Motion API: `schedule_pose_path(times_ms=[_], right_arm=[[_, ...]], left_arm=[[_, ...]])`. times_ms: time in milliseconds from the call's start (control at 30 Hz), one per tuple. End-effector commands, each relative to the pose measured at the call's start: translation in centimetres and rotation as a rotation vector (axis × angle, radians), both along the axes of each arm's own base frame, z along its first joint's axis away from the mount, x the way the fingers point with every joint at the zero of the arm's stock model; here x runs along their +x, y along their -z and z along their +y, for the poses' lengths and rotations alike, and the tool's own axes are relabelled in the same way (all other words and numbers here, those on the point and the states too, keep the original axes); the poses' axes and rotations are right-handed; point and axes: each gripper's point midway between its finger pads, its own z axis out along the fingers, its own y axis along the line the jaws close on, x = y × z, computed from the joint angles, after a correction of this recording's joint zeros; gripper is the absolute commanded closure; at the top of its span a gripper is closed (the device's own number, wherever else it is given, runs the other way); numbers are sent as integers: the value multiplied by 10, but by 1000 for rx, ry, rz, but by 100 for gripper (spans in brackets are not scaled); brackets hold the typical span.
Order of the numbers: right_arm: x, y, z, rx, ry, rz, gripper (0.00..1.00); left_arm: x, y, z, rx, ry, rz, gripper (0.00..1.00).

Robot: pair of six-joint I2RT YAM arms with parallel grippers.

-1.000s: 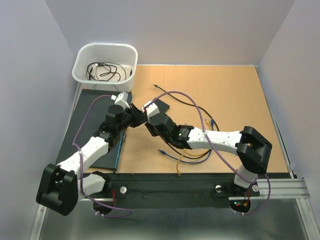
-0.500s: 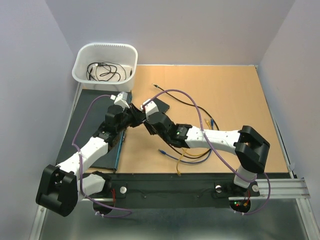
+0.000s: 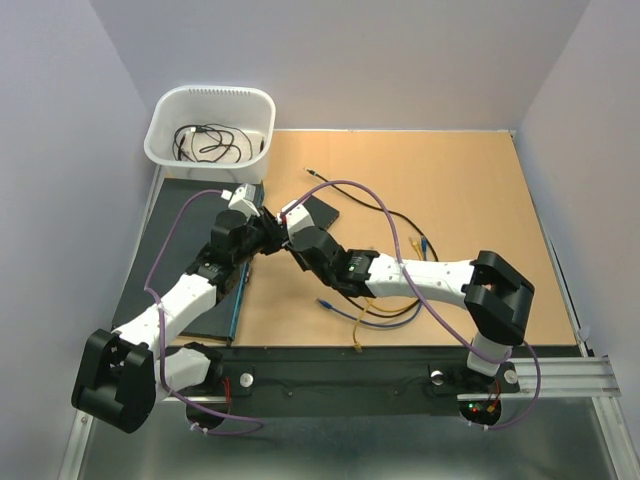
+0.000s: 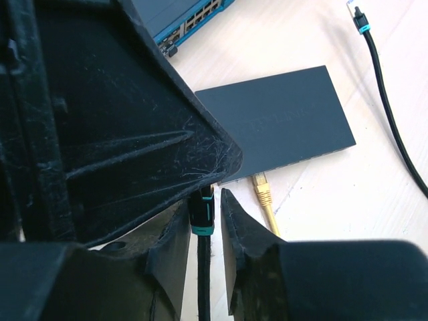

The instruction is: Insert the plug into the switch port

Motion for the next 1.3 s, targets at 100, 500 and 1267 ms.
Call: schedule_pose_path(times_ms=[100, 500, 1267], right_arm=[[8, -20, 9, 36, 38, -43, 75], [4, -30, 6, 57, 50, -56, 75], [-3, -31, 7, 69, 45, -52, 95]], left_arm=[[7, -29, -2, -14, 3, -85, 100], [8, -21, -1, -1, -3, -70, 100], [7, -13, 2, 19, -8, -67, 100]])
